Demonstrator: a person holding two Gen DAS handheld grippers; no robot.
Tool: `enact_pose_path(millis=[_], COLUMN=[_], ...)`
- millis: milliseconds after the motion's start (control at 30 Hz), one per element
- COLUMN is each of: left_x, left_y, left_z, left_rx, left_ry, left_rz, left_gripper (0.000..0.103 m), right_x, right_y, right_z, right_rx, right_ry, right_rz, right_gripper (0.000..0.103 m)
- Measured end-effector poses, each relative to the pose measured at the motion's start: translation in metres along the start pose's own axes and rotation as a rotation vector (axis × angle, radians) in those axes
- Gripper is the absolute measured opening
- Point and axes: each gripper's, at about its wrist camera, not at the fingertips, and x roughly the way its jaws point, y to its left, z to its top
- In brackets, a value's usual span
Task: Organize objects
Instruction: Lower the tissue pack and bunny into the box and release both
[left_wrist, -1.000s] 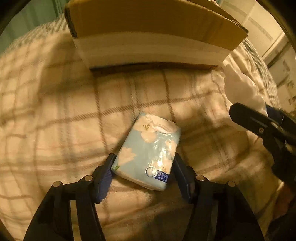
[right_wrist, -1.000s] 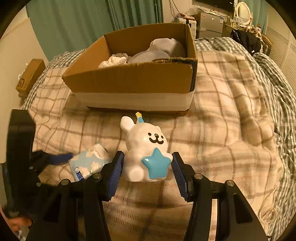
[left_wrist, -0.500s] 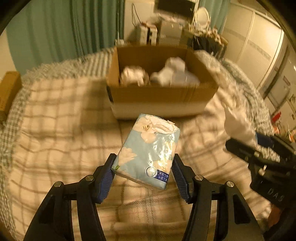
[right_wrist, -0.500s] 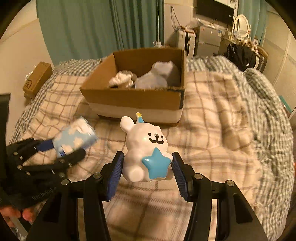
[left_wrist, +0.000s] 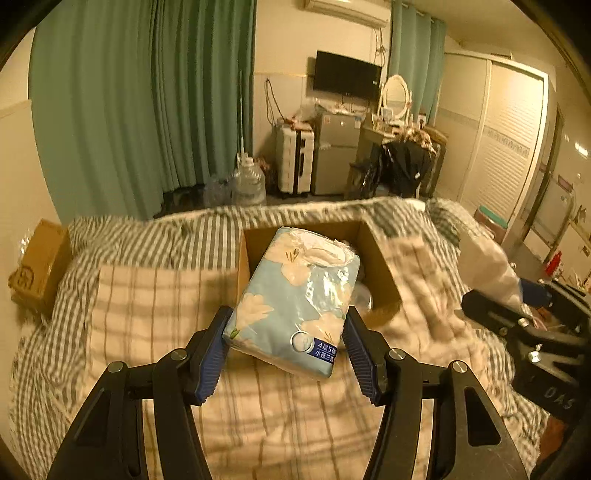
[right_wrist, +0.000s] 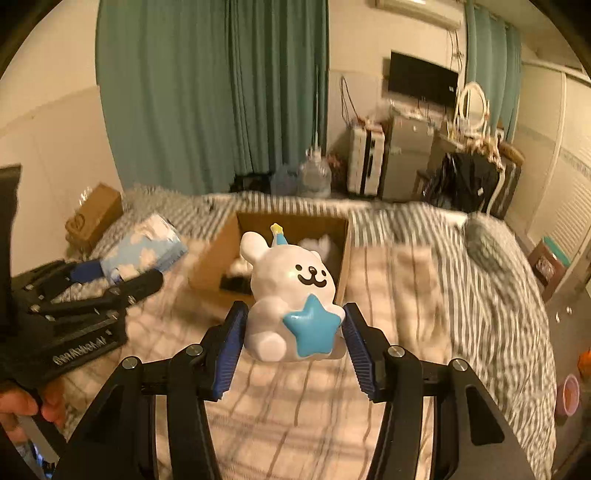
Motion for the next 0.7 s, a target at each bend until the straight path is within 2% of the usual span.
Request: enact_pose_path(millis=[200, 400, 533, 700], left_x=[0.026, 0.068, 0.100, 0.134], left_y=[0.006, 0.014, 0.017, 0.021], left_z=[0.040, 0.065, 0.068, 0.056], left_rx=[-0.019, -0.047, -0.058, -0.053], left_ry=[-0.031, -0.030, -0.005, 0.034], left_rz=[0.004, 0.000, 0.002, 0.009], left_gripper=[0.061, 0.061, 0.061, 0.061], right_x=[0.008, 0.050, 0.085, 0.132], right_y=[-0.004, -0.007, -0.010, -0.011], right_z=[0.053, 0.094, 0.103, 0.100], right_rx=[-0.002, 0.002, 0.013, 0.020], right_ry=[-0.066, -0.066, -0.033, 0.025], right_rz=[0.038, 0.065, 0.087, 0.092], right_gripper=[0.052, 0.052, 0.052, 0.052])
